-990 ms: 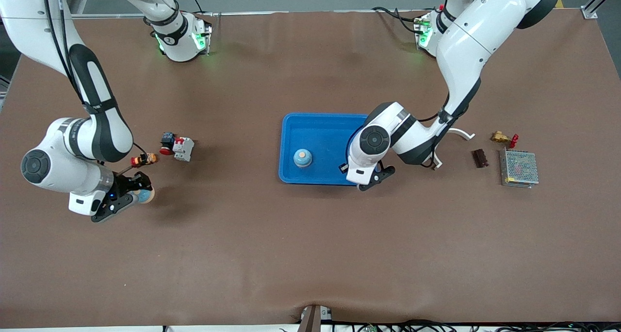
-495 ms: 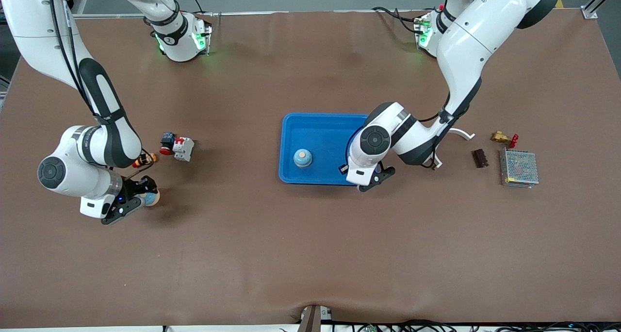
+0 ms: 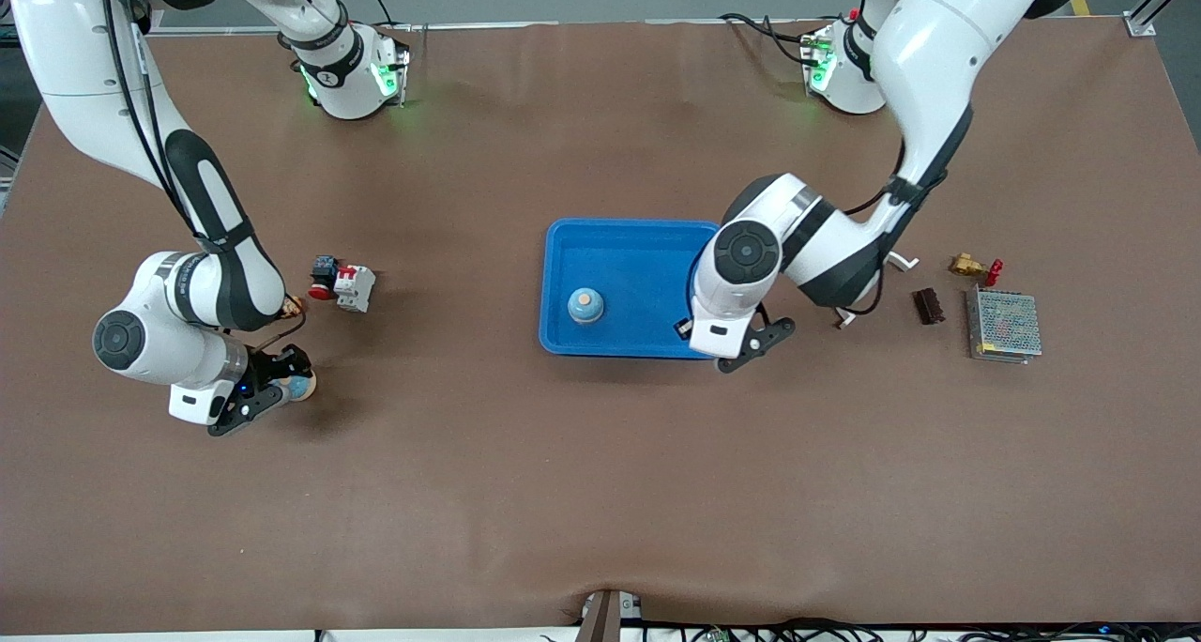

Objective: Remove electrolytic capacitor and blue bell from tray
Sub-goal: 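Place the bell near the white breaker with the right gripper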

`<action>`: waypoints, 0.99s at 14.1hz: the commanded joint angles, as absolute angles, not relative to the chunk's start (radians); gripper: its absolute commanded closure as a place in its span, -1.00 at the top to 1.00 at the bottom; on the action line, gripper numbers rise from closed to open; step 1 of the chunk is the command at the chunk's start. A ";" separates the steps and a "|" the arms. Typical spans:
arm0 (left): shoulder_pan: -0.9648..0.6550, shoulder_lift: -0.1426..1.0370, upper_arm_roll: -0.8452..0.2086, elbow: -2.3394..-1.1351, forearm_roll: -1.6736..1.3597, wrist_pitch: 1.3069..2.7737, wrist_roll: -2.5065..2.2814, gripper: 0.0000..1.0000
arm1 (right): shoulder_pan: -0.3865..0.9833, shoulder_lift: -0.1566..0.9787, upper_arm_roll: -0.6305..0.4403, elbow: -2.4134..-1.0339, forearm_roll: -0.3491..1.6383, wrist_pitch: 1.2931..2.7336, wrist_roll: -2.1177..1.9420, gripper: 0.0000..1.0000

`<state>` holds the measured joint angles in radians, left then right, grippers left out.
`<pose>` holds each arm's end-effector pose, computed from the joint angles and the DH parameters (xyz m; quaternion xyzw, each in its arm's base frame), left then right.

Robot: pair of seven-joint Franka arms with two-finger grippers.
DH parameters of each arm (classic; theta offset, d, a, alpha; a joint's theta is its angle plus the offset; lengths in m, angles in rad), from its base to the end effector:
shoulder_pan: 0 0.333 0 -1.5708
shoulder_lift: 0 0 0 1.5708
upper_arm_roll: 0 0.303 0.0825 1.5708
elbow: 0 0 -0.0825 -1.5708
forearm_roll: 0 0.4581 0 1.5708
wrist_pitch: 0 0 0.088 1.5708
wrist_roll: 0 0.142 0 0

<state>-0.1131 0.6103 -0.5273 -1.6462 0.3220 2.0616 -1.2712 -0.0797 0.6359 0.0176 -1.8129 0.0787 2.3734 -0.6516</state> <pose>0.6041 -0.3918 0.2003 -0.9643 -0.2600 0.0376 0.0345 0.6784 -0.0391 0.0799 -0.9642 -0.2605 0.0243 0.0427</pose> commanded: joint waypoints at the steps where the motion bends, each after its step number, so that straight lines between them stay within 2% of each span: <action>1: -0.042 0.542 -0.523 -1.664 0.324 1.988 -1.149 -1.00 | -0.103 0.647 0.032 -1.792 0.069 2.370 -0.664 -0.19; 2: -0.008 0.523 -0.525 -1.666 0.324 1.953 -1.093 -1.00 | -0.104 0.647 0.032 -1.787 0.069 2.370 -0.663 0.70; 3: 0.021 0.514 -0.526 -1.666 0.325 1.922 -1.031 -1.00 | -0.109 0.647 0.032 -1.784 0.071 2.367 -0.661 1.00; 6: 0.107 0.496 -0.526 -1.677 0.325 1.893 -0.890 -1.00 | -0.118 0.643 0.034 -1.753 0.075 2.341 -0.657 1.00; 11: 0.300 0.502 -0.526 -1.739 0.328 1.911 -0.666 -1.00 | -0.109 0.623 0.035 -1.565 0.084 2.018 -0.580 1.00; 14: 0.389 0.506 -0.526 -1.816 0.328 2.001 -0.582 -1.00 | -0.072 0.582 0.041 -1.485 0.083 1.887 -0.424 1.00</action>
<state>0.3469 0.5258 -0.5163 -1.7445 0.3228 1.9378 -0.6185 -0.0949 0.6101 0.0319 -1.5298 0.0800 1.9605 -0.5189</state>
